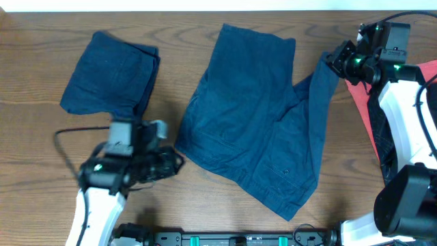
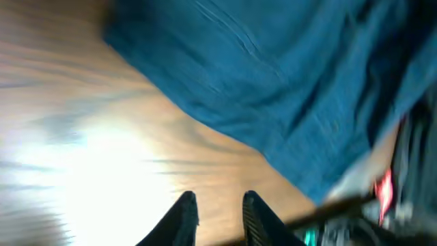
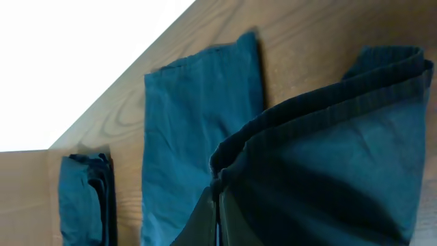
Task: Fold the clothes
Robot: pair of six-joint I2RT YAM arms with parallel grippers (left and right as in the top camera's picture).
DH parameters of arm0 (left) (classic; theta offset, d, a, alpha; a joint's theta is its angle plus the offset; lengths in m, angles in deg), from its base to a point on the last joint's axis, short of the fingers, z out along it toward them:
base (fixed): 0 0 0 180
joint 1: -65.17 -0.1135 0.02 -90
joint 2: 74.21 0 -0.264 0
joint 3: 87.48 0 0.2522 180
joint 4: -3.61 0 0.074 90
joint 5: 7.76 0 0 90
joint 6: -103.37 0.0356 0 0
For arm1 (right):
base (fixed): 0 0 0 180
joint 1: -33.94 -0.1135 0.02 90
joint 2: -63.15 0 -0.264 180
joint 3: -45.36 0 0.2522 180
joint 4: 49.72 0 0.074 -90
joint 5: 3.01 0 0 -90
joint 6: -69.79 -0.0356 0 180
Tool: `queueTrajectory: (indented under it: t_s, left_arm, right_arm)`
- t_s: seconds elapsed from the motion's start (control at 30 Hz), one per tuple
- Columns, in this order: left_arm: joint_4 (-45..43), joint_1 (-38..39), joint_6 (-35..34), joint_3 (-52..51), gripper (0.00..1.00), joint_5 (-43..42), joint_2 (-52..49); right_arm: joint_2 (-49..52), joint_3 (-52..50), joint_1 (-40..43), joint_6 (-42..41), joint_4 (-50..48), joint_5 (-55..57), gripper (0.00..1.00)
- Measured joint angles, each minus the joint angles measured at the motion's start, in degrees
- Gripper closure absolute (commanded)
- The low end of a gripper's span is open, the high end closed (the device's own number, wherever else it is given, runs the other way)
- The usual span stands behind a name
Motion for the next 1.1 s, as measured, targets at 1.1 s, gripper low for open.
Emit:
queueTrajectory:
  t_s: [1.1]
  left_arm:
    - [-32.28,4.07,-9.7,0.57,0.94,11.96,-38.47]
  right_arm:
    - [-8.76,0.02,0.0,1.31,8.92,-2.29,0.99]
